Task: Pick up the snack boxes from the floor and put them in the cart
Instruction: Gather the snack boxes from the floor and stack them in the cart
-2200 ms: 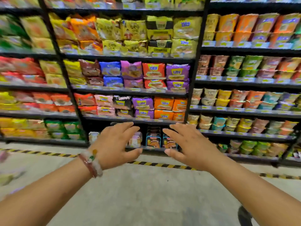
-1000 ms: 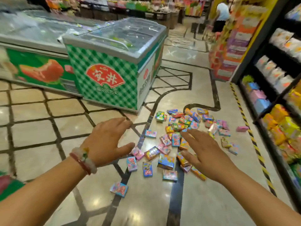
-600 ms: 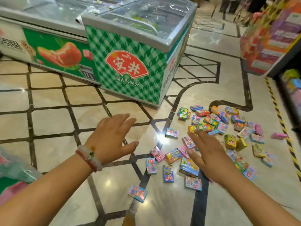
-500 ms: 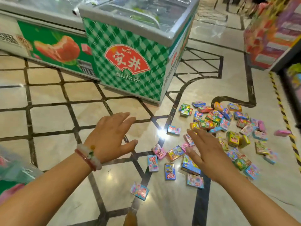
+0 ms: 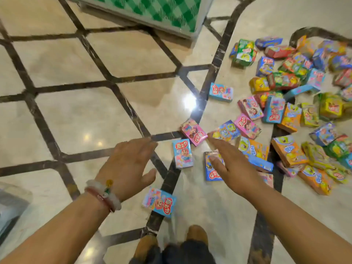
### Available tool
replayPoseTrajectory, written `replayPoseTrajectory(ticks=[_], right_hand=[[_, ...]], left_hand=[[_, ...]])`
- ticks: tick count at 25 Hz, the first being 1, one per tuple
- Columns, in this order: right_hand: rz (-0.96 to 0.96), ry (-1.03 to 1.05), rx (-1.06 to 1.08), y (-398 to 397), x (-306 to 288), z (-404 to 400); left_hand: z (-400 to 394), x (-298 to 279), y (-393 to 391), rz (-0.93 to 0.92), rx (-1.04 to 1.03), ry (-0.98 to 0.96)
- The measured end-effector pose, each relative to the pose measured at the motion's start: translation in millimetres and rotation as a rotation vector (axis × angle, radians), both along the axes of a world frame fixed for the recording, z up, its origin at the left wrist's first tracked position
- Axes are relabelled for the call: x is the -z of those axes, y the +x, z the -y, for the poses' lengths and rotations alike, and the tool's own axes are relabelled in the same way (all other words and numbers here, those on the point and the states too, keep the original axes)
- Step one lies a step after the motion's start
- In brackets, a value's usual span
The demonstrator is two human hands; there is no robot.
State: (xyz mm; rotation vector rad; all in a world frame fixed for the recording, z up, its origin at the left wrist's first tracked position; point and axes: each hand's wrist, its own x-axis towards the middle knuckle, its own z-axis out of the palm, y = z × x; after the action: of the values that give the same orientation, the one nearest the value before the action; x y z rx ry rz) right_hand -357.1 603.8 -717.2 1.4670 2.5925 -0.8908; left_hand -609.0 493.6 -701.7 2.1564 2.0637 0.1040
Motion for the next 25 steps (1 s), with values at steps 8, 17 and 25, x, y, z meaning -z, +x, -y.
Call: replayPoseTrajectory(ticks=[8,17,25], right_hand=[[0.115,-0.144,0.120,-30.8,310.3,-24.8],[0.045,-0.312,0.384,-62.9,344.5,-46.8],[-0.096,-0.424,0.579,-63.8,329.7,-46.1]], left_hand=[[19.4,330.4,32.6,0.140,0.241,-0.440],[32.8,356.4,55.7,0.037,0.342,-0.663],[-0.9,342.3,21.7,0.443,-0.379,-0.601]])
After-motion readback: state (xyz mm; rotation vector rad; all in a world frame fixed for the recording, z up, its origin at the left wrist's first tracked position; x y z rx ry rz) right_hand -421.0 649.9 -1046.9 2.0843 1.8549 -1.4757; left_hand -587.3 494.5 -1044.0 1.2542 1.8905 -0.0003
